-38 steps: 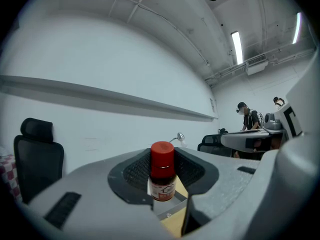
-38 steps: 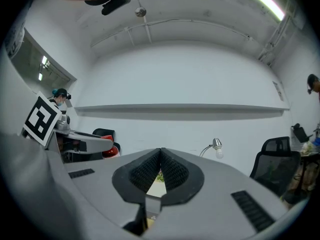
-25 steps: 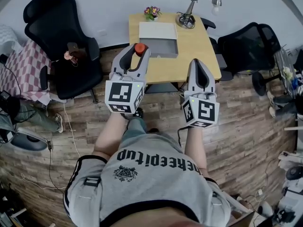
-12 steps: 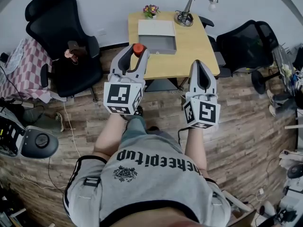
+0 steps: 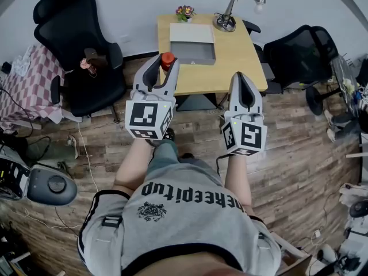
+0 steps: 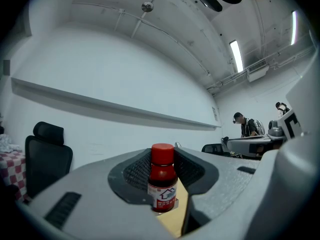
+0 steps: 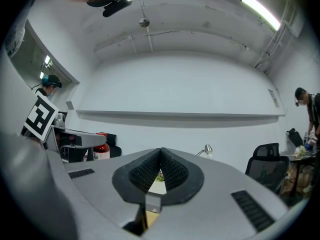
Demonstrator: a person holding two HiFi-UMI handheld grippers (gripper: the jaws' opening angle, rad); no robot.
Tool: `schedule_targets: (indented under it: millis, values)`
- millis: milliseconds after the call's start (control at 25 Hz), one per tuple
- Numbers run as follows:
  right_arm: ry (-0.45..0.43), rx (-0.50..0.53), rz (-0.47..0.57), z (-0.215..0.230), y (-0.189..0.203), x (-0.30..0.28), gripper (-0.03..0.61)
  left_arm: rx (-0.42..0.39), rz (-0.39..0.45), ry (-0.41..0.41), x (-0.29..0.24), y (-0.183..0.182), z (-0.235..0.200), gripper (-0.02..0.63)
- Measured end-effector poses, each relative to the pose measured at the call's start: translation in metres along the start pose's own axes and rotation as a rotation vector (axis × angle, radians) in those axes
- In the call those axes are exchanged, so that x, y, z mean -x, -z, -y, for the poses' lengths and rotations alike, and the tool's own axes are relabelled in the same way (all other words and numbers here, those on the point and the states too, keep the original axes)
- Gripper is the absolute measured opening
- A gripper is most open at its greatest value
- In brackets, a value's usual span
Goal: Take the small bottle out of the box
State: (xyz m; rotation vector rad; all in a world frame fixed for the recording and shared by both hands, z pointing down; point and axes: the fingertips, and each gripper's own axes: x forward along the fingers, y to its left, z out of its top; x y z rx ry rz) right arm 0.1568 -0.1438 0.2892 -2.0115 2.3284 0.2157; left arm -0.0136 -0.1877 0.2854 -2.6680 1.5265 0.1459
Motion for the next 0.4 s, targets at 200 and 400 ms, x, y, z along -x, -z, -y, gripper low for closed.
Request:
schedule_targets:
  millis: [200, 400]
  values:
    - [-0.002, 0.0, 0.004, -0.0026, -0.0022, 0.0009, 0.003, 0.001, 0.003, -0.001, 0.0027, -0.0018, -0.0013, 0.14]
    - [-0.001, -0.003, 0.007, -0.0017, -0.0025, 0.001, 0.003, 0.003, 0.004, 0.002, 0.0027, -0.0019, 0.0, 0.14]
